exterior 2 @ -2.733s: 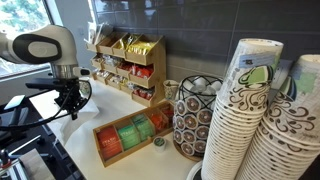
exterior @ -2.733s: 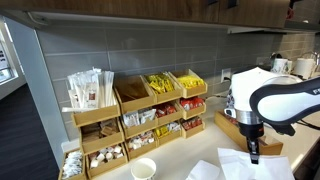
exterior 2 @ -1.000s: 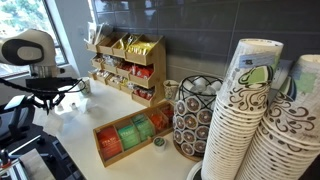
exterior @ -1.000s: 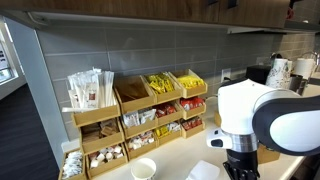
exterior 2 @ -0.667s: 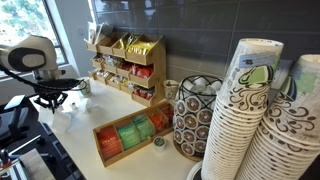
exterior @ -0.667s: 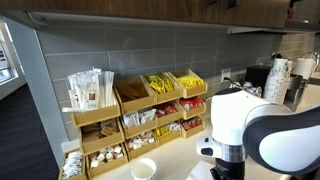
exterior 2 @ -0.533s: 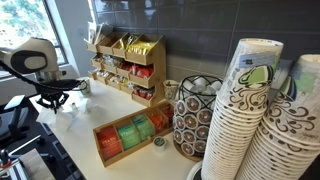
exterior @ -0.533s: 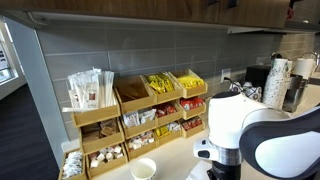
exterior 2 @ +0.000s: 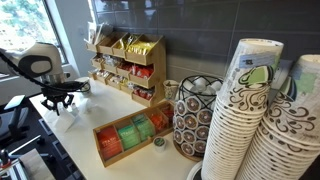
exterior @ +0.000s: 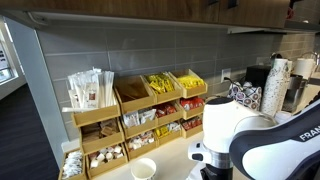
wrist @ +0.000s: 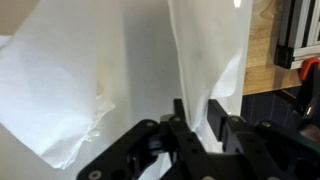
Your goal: Use the paper towel and tissue to clean the counter
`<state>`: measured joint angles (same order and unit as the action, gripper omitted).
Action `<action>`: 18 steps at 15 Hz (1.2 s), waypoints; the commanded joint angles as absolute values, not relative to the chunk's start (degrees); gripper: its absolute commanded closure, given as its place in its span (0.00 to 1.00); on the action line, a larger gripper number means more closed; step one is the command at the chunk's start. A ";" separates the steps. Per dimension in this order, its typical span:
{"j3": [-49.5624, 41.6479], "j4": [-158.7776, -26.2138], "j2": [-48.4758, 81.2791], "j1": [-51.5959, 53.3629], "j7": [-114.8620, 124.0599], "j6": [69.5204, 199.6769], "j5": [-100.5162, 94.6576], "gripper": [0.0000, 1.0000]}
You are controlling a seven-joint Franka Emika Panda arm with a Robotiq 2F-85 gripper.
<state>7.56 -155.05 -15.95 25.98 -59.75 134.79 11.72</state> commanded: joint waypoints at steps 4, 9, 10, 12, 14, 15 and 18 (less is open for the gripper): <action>9.05 -156.38 -22.14 24.16 -58.31 133.70 9.94 0.14; 7.97 -157.88 -26.93 24.62 -60.30 131.97 10.14 0.00; 7.93 -158.05 -27.50 24.76 -60.43 132.01 10.01 0.00; 7.52 -158.44 -27.65 25.29 -61.29 132.79 10.41 0.25; 7.31 -158.81 -27.03 25.39 -61.94 134.44 10.40 0.36; 7.32 -157.57 -25.56 25.01 -62.02 135.75 9.96 0.44; 7.27 -157.13 -23.69 24.49 -61.81 140.24 9.24 0.66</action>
<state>7.87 -157.18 -25.60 24.75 -61.03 136.43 10.70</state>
